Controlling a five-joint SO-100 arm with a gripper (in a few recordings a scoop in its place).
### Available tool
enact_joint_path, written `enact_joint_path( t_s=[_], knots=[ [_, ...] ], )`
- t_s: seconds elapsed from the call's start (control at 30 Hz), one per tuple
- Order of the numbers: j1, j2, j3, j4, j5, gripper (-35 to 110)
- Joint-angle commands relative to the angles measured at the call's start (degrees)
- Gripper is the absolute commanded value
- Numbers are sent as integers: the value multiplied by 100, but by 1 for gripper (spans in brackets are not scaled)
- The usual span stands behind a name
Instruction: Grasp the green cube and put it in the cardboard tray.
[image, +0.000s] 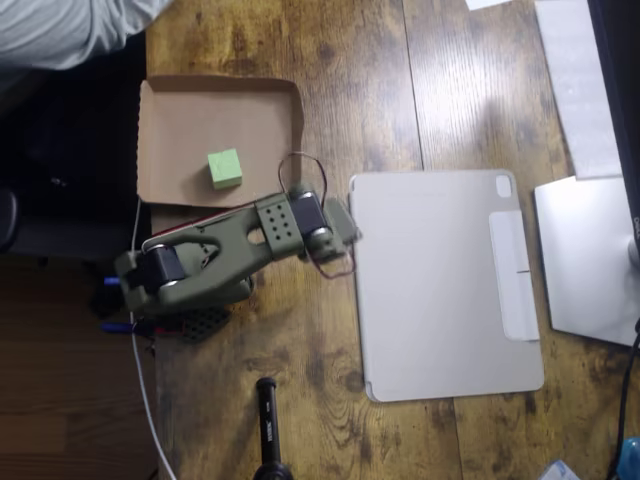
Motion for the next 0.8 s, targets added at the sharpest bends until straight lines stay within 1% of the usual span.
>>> enact_joint_path(
  t_s=[0.0, 0.2, 0.3, 0.63, 0.77],
  knots=[
    [185, -501, -352, 316, 167, 1],
    [448, -2101, -791, 483, 343, 0],
    [571, -2628, -984, 589, 360, 0],
    [773, -2566, -1134, 773, 360, 0],
    [738, -2549, -1107, 721, 624, 0]
  ],
)
